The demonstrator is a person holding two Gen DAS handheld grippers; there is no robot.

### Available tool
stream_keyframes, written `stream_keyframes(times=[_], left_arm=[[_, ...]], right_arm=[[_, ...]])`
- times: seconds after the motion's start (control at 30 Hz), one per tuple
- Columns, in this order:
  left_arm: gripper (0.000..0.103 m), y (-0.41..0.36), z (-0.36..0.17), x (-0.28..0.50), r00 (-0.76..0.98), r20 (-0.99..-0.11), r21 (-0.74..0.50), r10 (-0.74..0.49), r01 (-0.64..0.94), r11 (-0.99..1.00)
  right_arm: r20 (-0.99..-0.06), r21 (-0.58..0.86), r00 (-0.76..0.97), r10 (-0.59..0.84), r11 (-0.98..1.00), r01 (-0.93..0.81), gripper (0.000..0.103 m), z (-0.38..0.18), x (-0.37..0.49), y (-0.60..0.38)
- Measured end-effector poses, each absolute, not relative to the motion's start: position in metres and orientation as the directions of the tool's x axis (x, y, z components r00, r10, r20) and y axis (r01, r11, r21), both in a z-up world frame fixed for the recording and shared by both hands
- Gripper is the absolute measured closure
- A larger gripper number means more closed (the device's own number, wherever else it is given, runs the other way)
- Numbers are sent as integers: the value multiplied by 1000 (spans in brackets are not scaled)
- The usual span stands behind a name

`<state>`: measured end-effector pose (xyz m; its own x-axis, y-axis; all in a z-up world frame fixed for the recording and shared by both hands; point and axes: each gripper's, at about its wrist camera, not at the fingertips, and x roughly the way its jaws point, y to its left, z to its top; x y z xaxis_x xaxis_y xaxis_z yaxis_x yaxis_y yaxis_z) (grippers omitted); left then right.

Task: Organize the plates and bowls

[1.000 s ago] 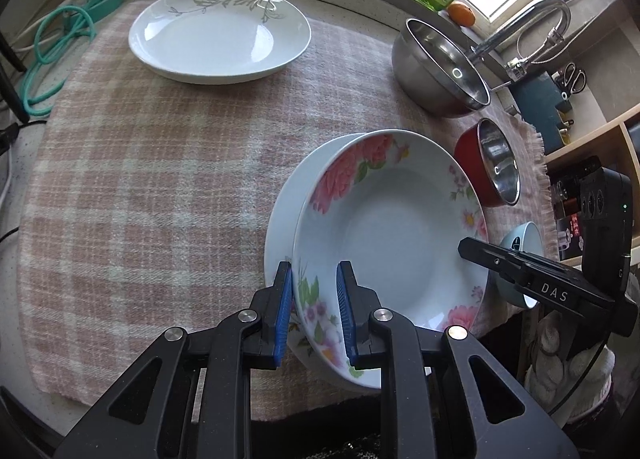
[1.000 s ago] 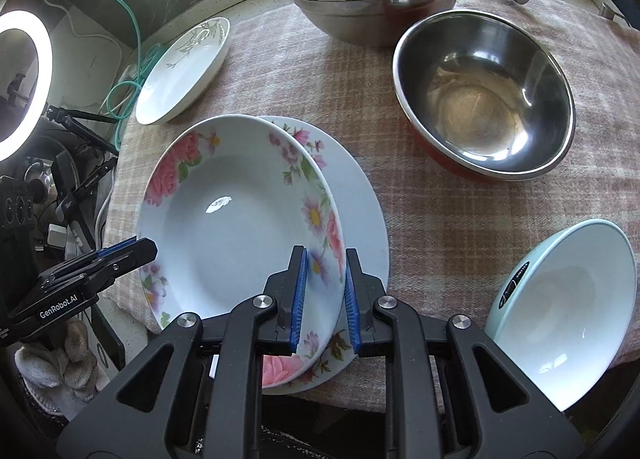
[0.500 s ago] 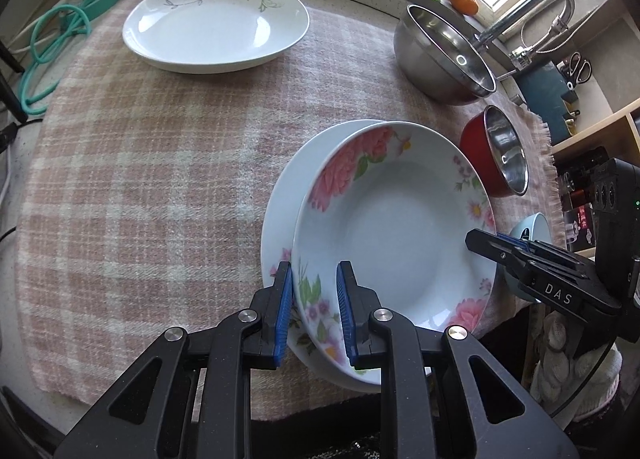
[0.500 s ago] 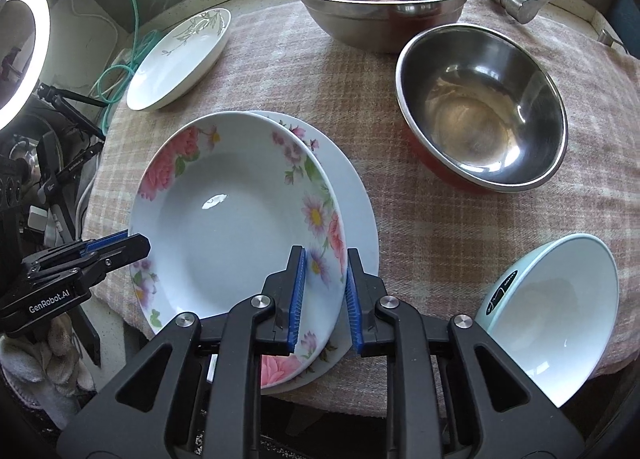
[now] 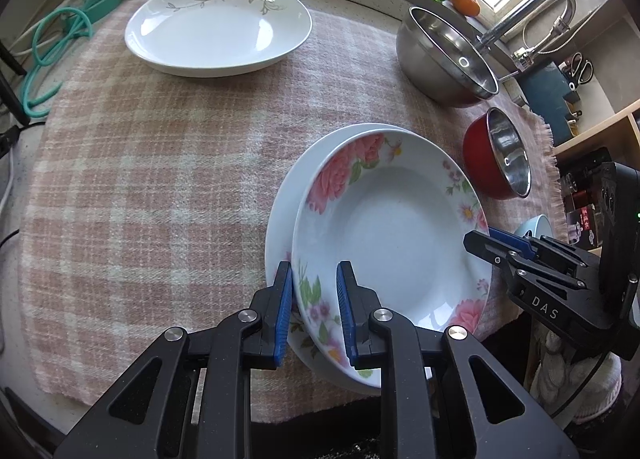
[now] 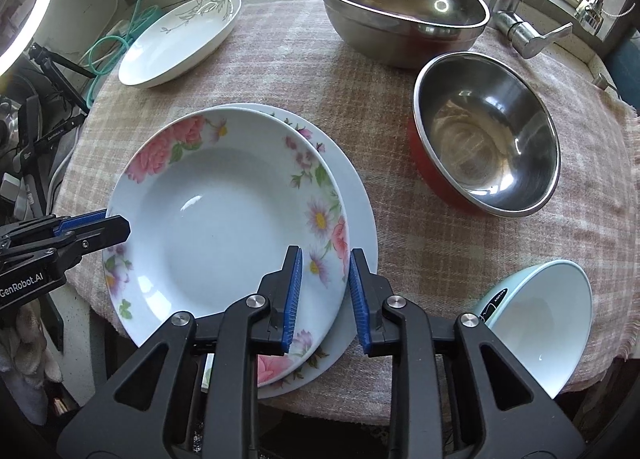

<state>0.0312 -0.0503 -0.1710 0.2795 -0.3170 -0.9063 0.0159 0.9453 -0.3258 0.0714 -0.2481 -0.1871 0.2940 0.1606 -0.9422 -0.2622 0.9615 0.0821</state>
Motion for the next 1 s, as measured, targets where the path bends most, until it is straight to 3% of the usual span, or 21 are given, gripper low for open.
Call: stream_keyframes(times=[0.37,0.5,0.67,0.73,0.8,0.87,0.93,1.0], left_arm=[[83,-54,-171,33,275,-906,-326,-321,30,945],[83,-53,-169,33,280,-904,-328,-324,32,944],[83,-45,-164,33,298,-896,-336,-328,27,942],[83,-41,-162,33,304,-894,-339,-329,21,940],[82,-35,-161,33,312,-892,-342,-328,11,940],[71,-28,-159,34,320,-889,-347,-328,-5,938],[59,-22,-157,36,330,-887,-350,-322,-27,936],[57,-15,-155,37,342,-885,-348,-316,-34,937]], right_arm=[[-939,89,301,164,964,-250,75,-185,72,-249],[-930,91,325,170,965,-246,59,-178,72,-248],[-917,89,358,176,965,-247,55,-166,74,-244],[-911,100,367,187,965,-243,41,-162,75,-244],[-903,110,380,199,964,-244,39,-158,75,-242],[-898,113,390,204,963,-245,37,-154,77,-239],[-889,130,401,223,960,-248,19,-149,77,-237],[-880,146,406,246,954,-261,17,-145,78,-234]])
